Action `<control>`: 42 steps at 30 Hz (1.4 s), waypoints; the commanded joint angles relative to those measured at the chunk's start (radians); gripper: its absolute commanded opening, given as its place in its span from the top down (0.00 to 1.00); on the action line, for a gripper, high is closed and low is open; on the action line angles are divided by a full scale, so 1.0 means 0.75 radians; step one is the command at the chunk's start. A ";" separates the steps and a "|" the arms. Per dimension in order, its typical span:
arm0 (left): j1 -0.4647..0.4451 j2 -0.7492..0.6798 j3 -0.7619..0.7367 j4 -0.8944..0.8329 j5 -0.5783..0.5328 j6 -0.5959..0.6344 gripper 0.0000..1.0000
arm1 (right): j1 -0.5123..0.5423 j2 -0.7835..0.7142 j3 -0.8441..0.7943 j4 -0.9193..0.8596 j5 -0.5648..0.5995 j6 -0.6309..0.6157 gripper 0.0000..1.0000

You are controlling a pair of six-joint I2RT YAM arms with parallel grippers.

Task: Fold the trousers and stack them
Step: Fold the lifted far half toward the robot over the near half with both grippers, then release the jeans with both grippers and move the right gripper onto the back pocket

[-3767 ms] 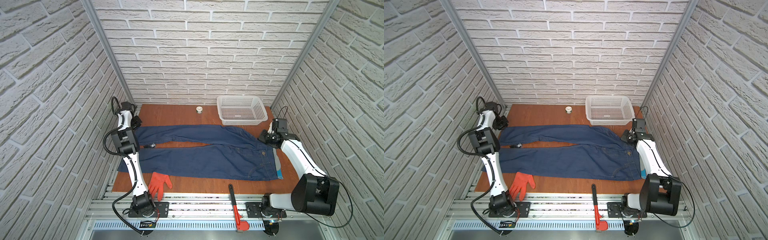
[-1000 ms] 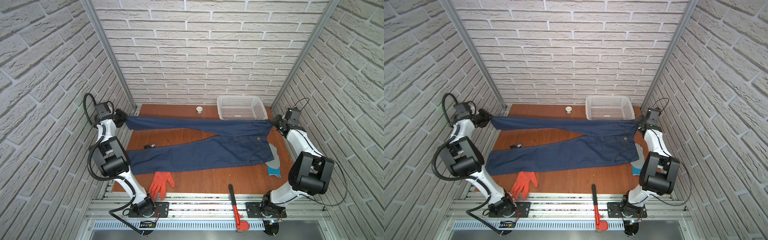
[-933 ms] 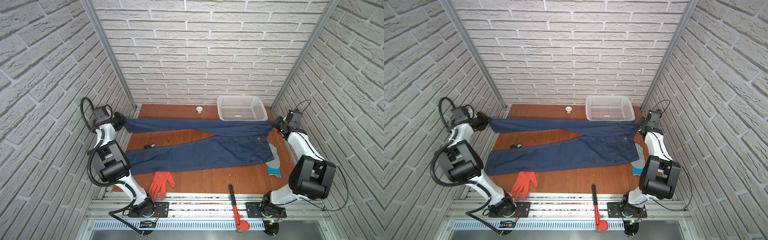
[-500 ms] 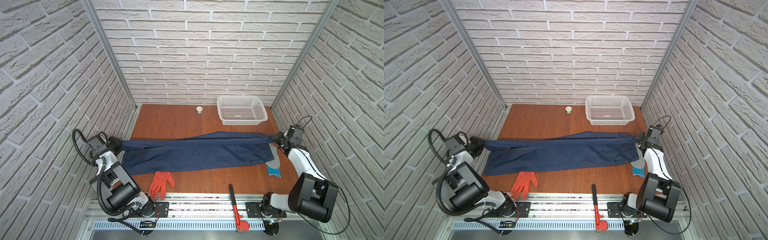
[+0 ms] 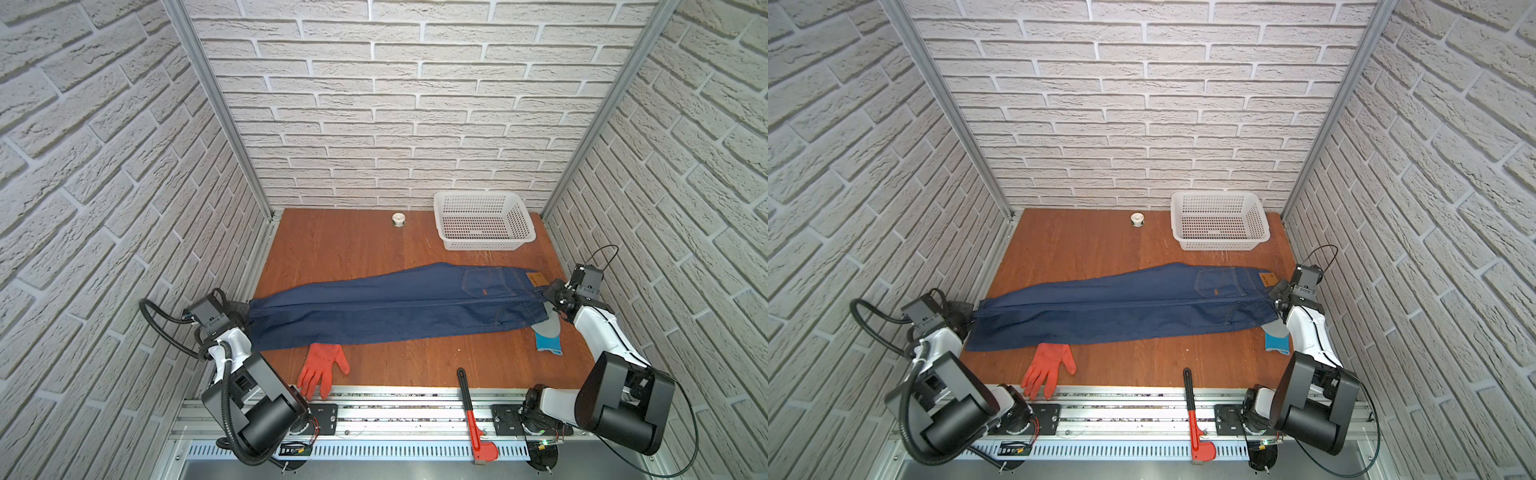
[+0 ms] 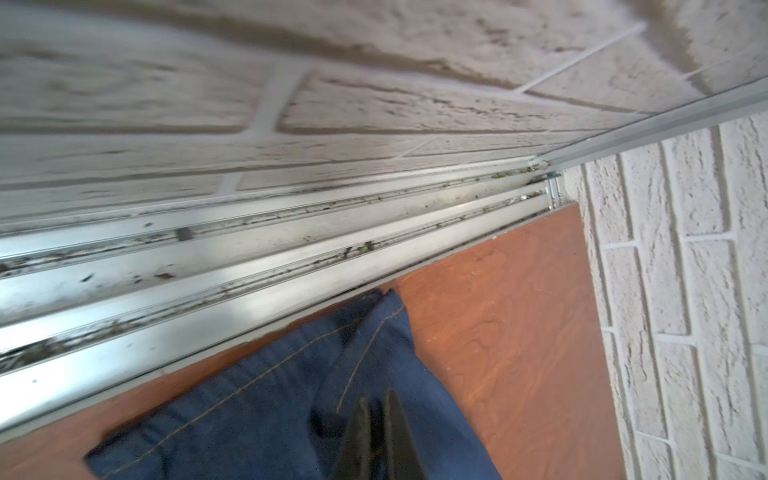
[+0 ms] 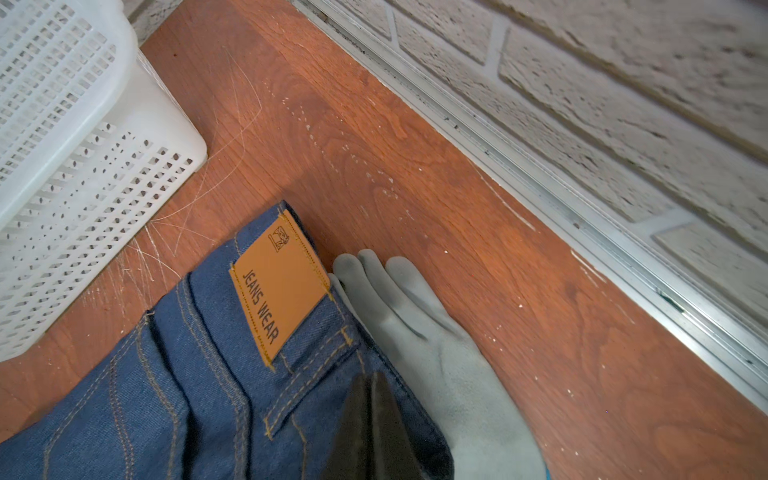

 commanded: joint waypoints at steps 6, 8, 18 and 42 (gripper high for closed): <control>0.029 -0.150 -0.075 -0.043 -0.258 -0.026 1.00 | -0.024 -0.045 -0.001 -0.050 0.130 -0.019 0.94; 0.031 -0.160 -0.072 -0.065 -0.279 -0.024 1.00 | -0.024 -0.051 -0.015 -0.063 0.146 -0.021 0.94; 0.032 -0.209 -0.093 -0.172 -0.367 -0.022 1.00 | -0.024 -0.046 -0.041 -0.113 0.214 -0.025 0.95; 0.033 -0.324 0.050 -0.392 -0.391 0.024 0.33 | -0.008 -0.158 0.055 -0.275 0.195 0.009 0.57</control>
